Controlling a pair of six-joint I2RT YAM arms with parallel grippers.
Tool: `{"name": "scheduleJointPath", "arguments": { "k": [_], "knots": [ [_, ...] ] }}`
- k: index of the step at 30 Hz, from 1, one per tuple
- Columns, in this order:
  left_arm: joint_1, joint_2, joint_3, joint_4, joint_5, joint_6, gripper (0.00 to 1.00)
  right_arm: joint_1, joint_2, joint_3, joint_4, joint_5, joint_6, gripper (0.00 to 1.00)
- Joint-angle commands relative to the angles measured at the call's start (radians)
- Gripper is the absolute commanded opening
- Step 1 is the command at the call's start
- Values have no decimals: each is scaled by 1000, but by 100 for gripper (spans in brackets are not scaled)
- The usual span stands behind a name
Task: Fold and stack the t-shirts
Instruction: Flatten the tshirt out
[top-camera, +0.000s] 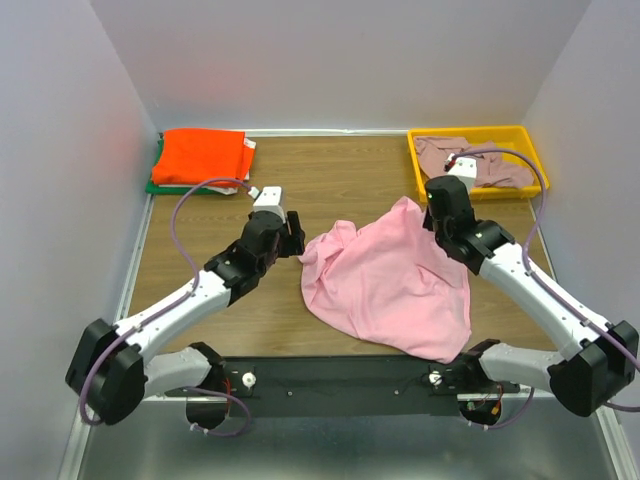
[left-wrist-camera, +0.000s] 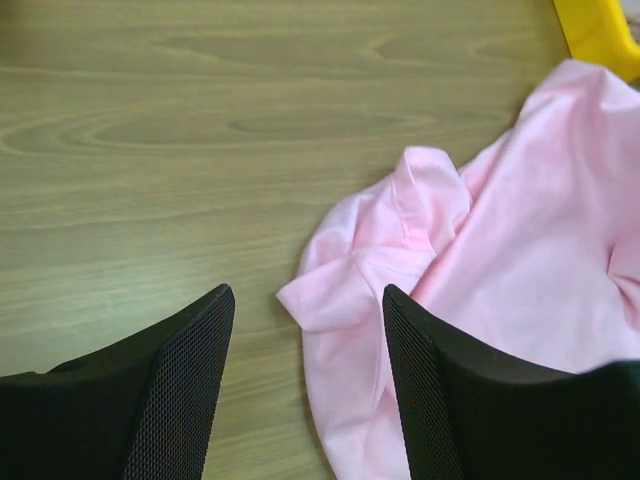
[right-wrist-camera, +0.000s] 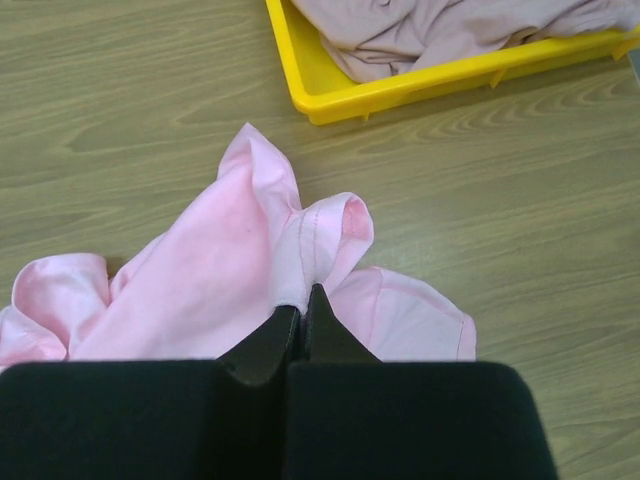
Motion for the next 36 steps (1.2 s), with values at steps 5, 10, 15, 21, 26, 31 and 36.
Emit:
{"name": "scheduleJointPath", "arguments": {
  "k": [5,10,15,21,26,31,36],
  "knots": [
    [-4,160,10,215,256,-21,69,3,49,-30,31,-9,56,0],
    [-6,244,33,231,312,-16,69,1,56,-61,39,-29,68,0],
    [-8,370,40,228,295,-2,69,1,49,-72,42,-40,74,0],
    [-12,466,67,229,295,15,58,1,47,-81,44,-51,81,0],
    [-12,410,95,164,187,30,0,1,39,-46,42,-37,53,0],
    [-11,142,136,-23,-40,30,0,-1,-33,44,38,29,-21,0],
    [-11,-168,123,-139,-141,-25,0,-1,-140,164,25,124,-94,0]
  ]
}}
